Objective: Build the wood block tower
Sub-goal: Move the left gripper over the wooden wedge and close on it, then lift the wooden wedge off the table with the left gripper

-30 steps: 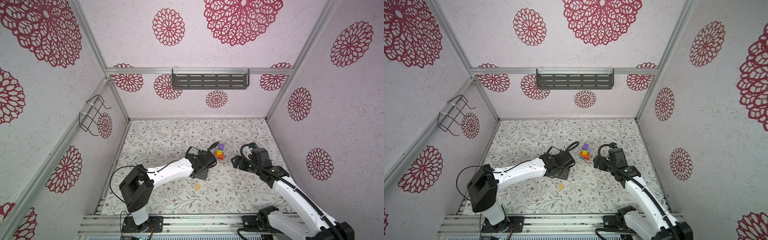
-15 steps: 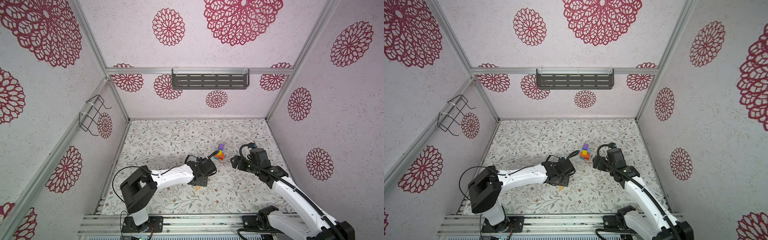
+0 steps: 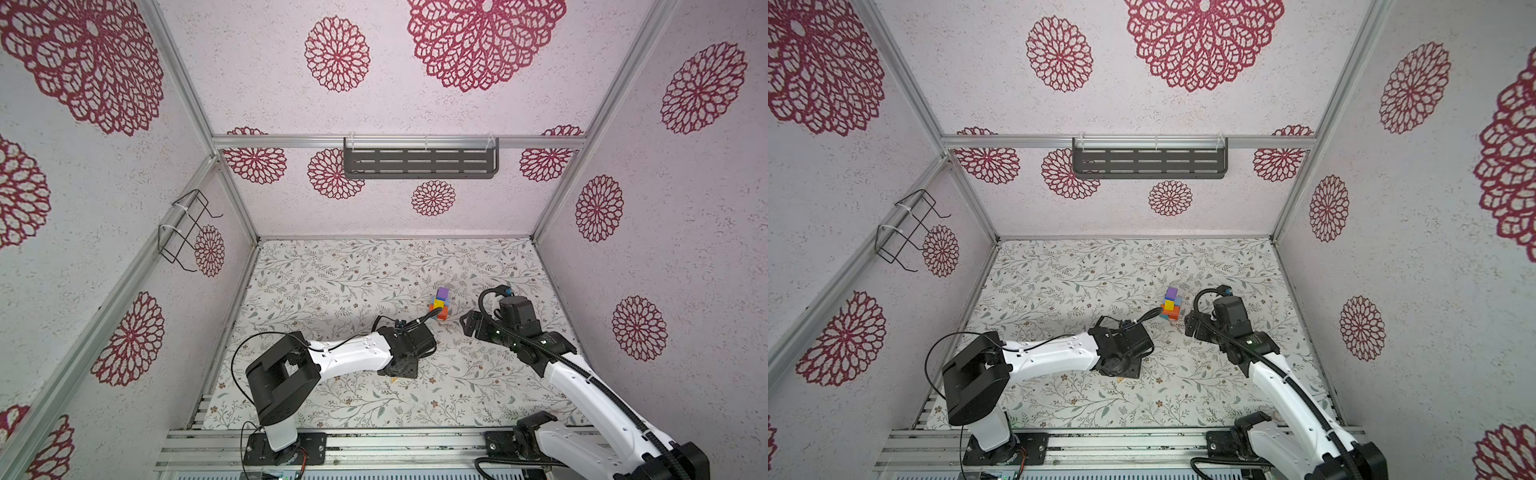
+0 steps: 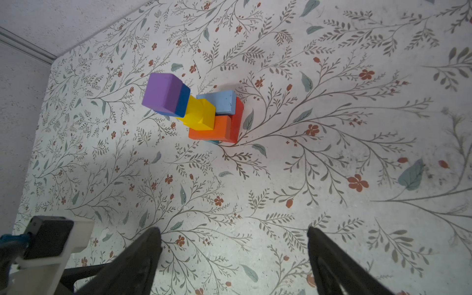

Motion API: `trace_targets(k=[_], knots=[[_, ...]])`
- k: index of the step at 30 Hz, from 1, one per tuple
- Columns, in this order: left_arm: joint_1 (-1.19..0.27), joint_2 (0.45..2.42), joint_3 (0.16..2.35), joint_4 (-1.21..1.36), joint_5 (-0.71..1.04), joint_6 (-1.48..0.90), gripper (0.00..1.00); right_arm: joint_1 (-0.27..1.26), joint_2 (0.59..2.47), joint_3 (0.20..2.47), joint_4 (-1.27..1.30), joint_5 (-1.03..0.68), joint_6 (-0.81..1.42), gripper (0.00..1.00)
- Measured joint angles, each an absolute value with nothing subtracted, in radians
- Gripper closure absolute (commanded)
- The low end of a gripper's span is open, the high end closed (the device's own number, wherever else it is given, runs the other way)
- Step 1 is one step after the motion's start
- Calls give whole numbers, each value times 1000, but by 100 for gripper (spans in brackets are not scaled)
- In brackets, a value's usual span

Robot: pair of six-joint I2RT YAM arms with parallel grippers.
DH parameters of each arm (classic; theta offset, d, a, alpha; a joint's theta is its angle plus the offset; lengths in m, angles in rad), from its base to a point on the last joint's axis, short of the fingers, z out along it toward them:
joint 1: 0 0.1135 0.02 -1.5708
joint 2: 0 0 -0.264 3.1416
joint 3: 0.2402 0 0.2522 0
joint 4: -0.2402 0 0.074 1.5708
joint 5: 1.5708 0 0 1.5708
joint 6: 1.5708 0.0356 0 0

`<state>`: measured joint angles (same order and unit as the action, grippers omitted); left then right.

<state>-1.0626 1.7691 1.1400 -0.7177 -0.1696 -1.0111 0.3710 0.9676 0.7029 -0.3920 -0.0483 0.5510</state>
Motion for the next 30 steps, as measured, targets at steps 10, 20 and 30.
trace_targets(k=[10,20,30], knots=[[-1067,1769,1097,-712,-165,-1030,41,422,988,614,-331,-53,579,11],[-1067,1797,1095,-691,-161,-1038,43,477,1002,571,-299,-54,603,12],[-1067,1809,1095,-684,-149,-1047,52,486,1007,569,-278,-52,605,13]])
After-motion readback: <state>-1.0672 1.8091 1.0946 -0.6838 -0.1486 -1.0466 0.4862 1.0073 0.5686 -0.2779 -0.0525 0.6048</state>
